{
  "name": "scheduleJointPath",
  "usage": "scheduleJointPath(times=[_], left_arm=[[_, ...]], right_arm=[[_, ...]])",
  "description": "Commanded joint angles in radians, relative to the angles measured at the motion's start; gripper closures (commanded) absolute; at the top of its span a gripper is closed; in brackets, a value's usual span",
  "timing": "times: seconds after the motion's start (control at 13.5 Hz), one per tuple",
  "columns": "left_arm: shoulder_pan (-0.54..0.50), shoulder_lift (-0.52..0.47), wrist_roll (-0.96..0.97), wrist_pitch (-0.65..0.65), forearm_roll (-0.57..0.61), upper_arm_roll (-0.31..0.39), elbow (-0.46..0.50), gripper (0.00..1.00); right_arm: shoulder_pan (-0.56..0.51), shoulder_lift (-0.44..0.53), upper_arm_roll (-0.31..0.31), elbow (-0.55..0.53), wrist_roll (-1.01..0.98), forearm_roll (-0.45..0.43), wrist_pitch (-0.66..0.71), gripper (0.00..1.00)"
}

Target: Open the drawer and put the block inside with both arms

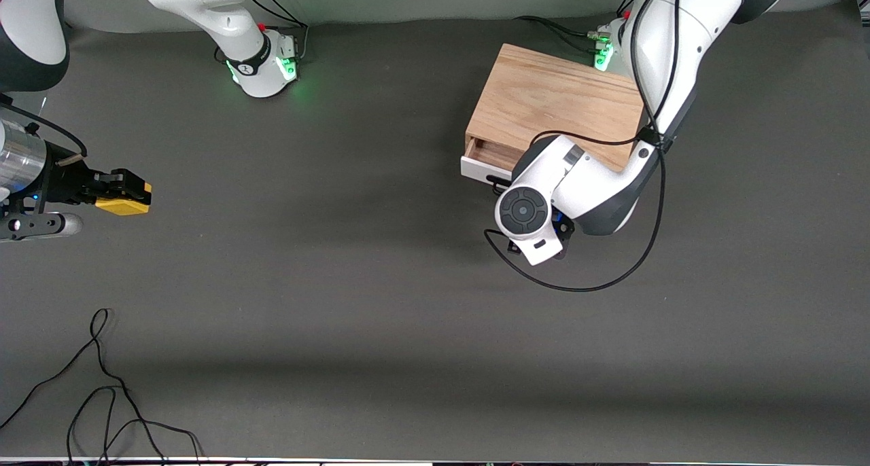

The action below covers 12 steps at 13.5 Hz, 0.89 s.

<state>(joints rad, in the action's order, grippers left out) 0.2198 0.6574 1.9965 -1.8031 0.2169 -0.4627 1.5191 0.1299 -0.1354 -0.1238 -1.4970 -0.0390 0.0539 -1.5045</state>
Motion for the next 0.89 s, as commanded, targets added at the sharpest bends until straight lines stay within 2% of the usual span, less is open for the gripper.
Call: scheduleJointPath(times=[0.0,0.81], left_arm=[[0.006,0.022,0.007,-0.131,0.035,0.004,-0.020,0.00],[0.006,0.024,0.007,-0.298,0.101,0.002,-0.031,0.00]], right_arm=[[0.004,-0.001,-0.002,0.014,0.005,-0.014,0.018,1.00],[0.004,-0.003,-0.002,0.015,0.004,-0.014,0.017,1.00]])
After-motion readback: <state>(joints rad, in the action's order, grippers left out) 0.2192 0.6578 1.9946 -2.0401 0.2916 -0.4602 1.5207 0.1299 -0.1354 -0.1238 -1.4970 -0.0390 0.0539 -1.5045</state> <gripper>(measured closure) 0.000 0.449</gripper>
